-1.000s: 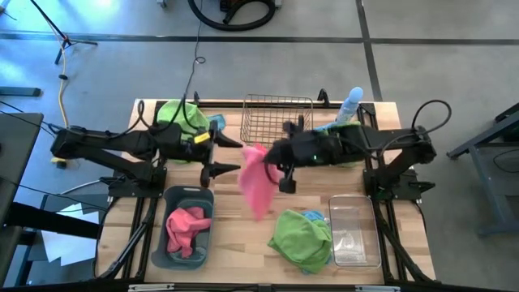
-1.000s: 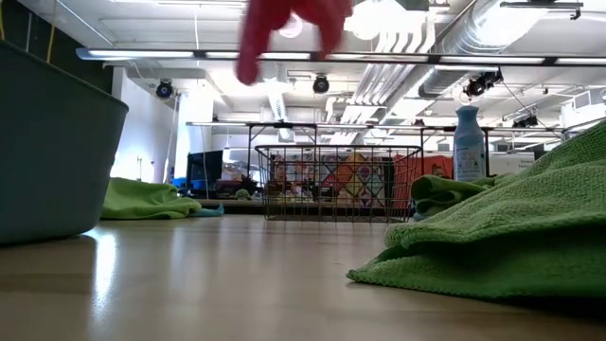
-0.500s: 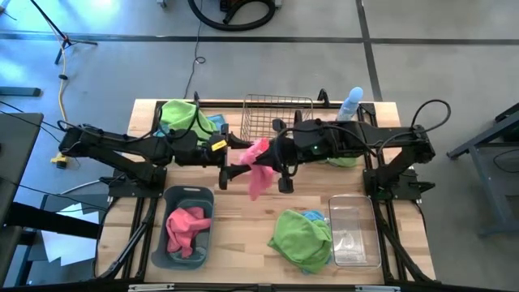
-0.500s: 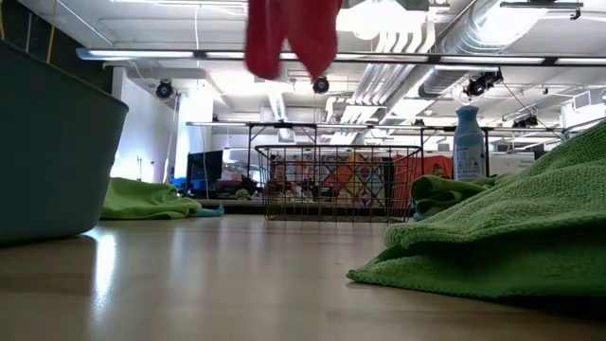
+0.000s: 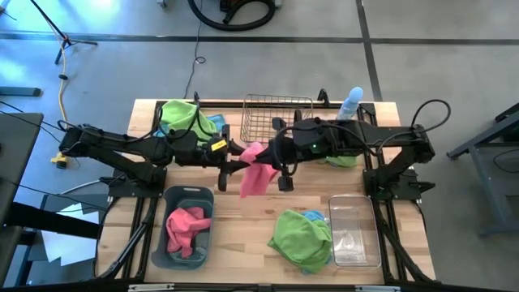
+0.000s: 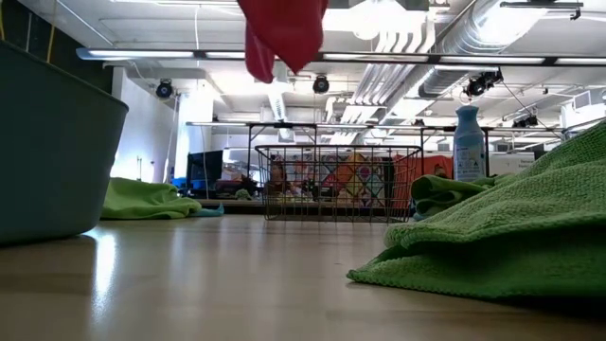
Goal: Sort microfiber towel by color & place in baskets
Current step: Put the pink towel into the blue bin
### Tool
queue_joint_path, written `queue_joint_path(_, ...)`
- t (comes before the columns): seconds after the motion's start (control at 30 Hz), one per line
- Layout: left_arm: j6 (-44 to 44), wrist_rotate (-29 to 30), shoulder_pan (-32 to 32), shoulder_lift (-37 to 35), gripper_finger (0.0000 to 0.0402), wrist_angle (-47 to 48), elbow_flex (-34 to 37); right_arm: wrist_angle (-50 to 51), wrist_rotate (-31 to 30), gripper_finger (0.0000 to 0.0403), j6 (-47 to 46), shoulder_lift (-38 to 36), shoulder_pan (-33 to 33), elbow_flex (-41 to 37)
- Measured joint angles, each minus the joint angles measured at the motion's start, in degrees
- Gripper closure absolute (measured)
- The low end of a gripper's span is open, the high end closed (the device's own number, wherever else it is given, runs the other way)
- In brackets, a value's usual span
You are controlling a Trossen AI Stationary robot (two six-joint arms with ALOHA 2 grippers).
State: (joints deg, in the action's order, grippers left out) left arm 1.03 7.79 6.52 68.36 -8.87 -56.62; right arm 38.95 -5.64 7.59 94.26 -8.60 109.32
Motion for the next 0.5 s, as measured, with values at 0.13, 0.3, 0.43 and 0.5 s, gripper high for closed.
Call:
queue_joint_path(0.13,-1.6,-0.2,-0.6,-0.2,0.0385,0.0,0.0,0.1,-0.1,0.0401,-0.3,0.0,0.0,0.0)
queue_joint_path(0.3,-1.7,-0.6,-1.8,-0.7,0.0397,1.3,0.0,0.2,-2.5,0.0358,-4.5,0.0,0.0,0.0)
queue_joint_path(0.43,-1.7,-0.7,-2.6,-1.5,0.0399,3.4,0.1,0.8,-7.5,0.0282,-7.6,-0.2,0.0,0.0)
queue_joint_path(0.5,-1.7,-0.7,-2.9,-2.2,0.0399,4.7,0.1,2.2,-10.0,0.0238,-7.6,-0.6,-0.3,0.1)
